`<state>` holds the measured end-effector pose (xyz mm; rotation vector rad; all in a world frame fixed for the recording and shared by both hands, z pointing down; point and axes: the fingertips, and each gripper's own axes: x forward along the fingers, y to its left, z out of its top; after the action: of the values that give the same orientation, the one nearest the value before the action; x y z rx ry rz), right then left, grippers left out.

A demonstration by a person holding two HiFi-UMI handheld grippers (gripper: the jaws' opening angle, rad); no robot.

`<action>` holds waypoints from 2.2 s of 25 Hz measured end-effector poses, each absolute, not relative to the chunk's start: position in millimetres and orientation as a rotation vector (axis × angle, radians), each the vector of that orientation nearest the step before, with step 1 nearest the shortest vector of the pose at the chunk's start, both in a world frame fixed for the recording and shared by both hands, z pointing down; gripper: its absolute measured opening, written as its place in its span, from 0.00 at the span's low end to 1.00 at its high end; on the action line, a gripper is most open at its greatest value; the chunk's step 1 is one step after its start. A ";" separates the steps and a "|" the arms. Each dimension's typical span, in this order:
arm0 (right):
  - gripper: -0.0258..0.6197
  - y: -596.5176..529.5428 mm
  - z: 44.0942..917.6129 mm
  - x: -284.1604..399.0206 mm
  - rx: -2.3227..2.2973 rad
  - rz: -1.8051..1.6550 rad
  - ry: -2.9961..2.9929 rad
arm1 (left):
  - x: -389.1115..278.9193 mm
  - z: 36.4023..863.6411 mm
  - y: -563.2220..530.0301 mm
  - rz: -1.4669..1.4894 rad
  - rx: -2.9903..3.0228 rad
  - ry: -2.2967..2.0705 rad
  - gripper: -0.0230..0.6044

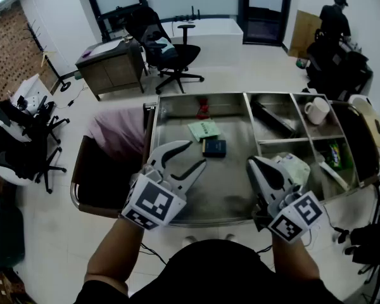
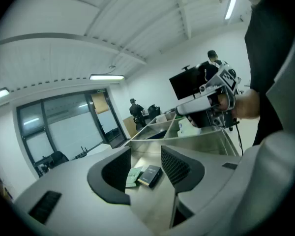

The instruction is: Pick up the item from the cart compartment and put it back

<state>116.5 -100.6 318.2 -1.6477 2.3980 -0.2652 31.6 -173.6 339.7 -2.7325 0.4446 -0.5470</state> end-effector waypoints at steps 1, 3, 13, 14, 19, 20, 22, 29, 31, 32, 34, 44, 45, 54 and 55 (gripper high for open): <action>0.07 -100.1 317.3 117.2 -1.646 -0.264 2.399 | 35.6 343.4 -175.4 -0.602 -2.706 0.403 0.35; 0.07 -99.1 316.1 118.8 -1.644 -0.262 2.400 | 44.8 351.5 -178.4 -0.704 -2.658 0.317 0.35; 0.07 -95.4 314.2 130.4 -1.658 -0.253 2.387 | 94.6 404.2 -192.2 -1.053 -2.511 -0.040 0.42; 0.07 -95.5 314.0 131.7 -1.660 -0.253 2.386 | 97.2 412.2 -192.1 -1.093 -2.512 -0.094 0.42; 0.07 -96.1 315.8 137.1 -1.671 -0.261 2.383 | 107.0 447.4 -208.0 -1.275 -2.469 -0.244 0.42; 0.07 -96.5 316.0 137.9 -1.673 -0.261 2.384 | 109.1 451.9 -214.6 -1.299 -2.447 -0.242 0.42; 0.07 -97.6 316.7 139.6 -1.678 -0.260 2.383 | 114.8 460.9 -223.8 -1.332 -2.444 -0.247 0.45; 0.07 -97.6 314.1 146.6 -1.690 -0.258 2.376 | 130.2 486.5 -227.1 -1.415 -2.446 -0.376 0.47; 0.07 -98.3 314.6 148.7 -1.693 -0.259 2.372 | 131.1 491.2 -222.8 -1.447 -2.452 -0.442 0.47; 0.07 -98.8 315.2 149.5 -1.694 -0.260 2.371 | 132.4 492.7 -222.7 -1.457 -2.452 -0.459 0.47; 0.07 -99.5 316.7 150.5 -1.696 -0.265 2.367 | 136.0 494.8 -224.5 -1.467 -2.446 -0.473 0.47; 0.07 -101.9 319.9 155.1 -1.715 -0.275 2.348 | 138.1 517.4 -230.3 -1.567 -2.436 -0.551 0.47; 0.07 -102.1 320.7 155.9 -1.717 -0.278 2.345 | 137.7 519.3 -231.2 -1.575 -2.435 -0.554 0.47; 0.07 -102.6 323.9 158.5 -1.729 -0.289 2.333 | 136.4 524.8 -232.4 -1.594 -2.463 -0.578 0.47; 0.07 -102.8 323.8 157.9 -1.728 -0.288 2.333 | 135.8 524.9 -232.4 -1.593 -2.462 -0.581 0.47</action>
<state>157.9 -102.8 323.8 -1.7283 2.3330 -0.2882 135.8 -232.4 524.9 -2.4619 -0.5809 -1.5927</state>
